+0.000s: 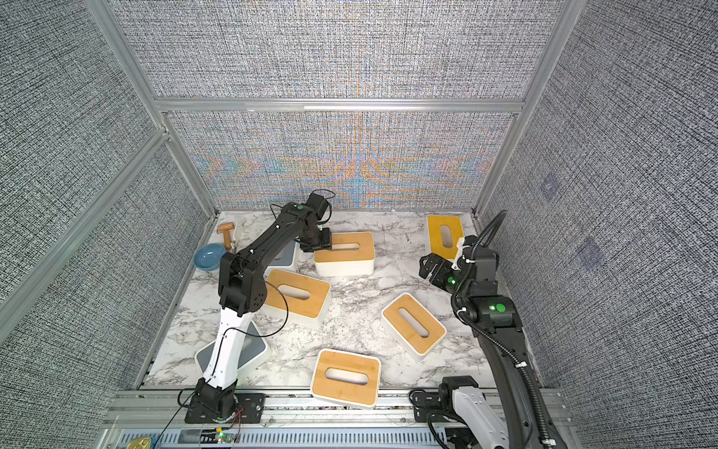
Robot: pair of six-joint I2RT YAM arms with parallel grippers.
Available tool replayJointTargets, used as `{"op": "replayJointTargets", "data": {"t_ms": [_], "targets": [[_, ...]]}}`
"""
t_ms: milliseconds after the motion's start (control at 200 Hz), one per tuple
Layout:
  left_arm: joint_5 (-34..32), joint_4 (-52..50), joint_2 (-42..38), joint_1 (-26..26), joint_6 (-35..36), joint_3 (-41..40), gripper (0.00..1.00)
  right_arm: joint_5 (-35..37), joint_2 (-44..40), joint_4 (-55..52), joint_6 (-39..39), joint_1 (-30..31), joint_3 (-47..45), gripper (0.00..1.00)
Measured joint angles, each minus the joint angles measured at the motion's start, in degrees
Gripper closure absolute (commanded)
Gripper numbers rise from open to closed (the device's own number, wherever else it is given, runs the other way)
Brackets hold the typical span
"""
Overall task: Stack the tissue boxes
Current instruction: Adjust the tissue box at the center of the board, then pick up the tissue box from the corner of the board.
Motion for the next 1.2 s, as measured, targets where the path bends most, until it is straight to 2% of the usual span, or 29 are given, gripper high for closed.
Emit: {"op": "replayJointTargets", "data": {"t_ms": [175, 365, 430, 465, 500, 650, 745, 820, 935, 1140, 1200], "targets": [[-0.3, 0.8, -1.9, -0.5, 0.1, -3.2, 0.48, 1.8, 1.2, -1.5, 1.2, -0.1, 0.0, 0.01], [-0.3, 1.1, -3.1, -0.4, -0.3, -3.6, 0.31, 3.9, 2.3, -2.9, 3.7, -0.3, 0.7, 0.01], [-0.2, 1.8, -4.0, -0.4, -0.3, -2.4, 0.24, 4.7, 3.2, -3.7, 4.9, -0.7, 1.6, 0.01], [-0.2, 2.1, -5.0, -0.4, -0.3, -2.0, 0.09, 5.6, 3.9, -4.3, 5.6, -0.7, 2.3, 0.01], [-0.2, 2.5, -5.9, -0.4, -0.1, -1.6, 0.01, 6.4, 4.6, -5.1, 6.4, -0.9, 3.0, 0.01], [-0.2, 4.7, -11.4, -0.4, 1.4, -1.3, 0.0, 9.7, 7.7, -8.2, 10.1, -2.4, 6.1, 0.01], [-0.2, 7.3, -16.3, -0.4, 3.2, -4.4, 0.01, 10.3, 9.7, -9.4, 12.6, -3.9, 7.5, 0.01], [-0.2, 10.2, -23.0, -0.4, 5.1, -11.2, 0.0, 10.4, 12.2, -9.9, 14.6, -5.3, 8.8, 0.01], [0.1, 19.1, -37.4, -0.4, 8.5, -28.3, 0.0, 10.2, 16.3, -10.0, 17.6, -7.5, 10.7, 0.01], [0.6, 44.7, -64.9, -0.4, 16.6, -67.4, 0.01, 6.6, 25.3, -7.9, 24.6, -12.3, 12.1, 0.04], [0.2, 50.4, -71.5, -0.3, 18.4, -75.5, 0.01, 5.6, 28.4, -7.5, 26.7, -13.0, 13.5, 0.09]]}}
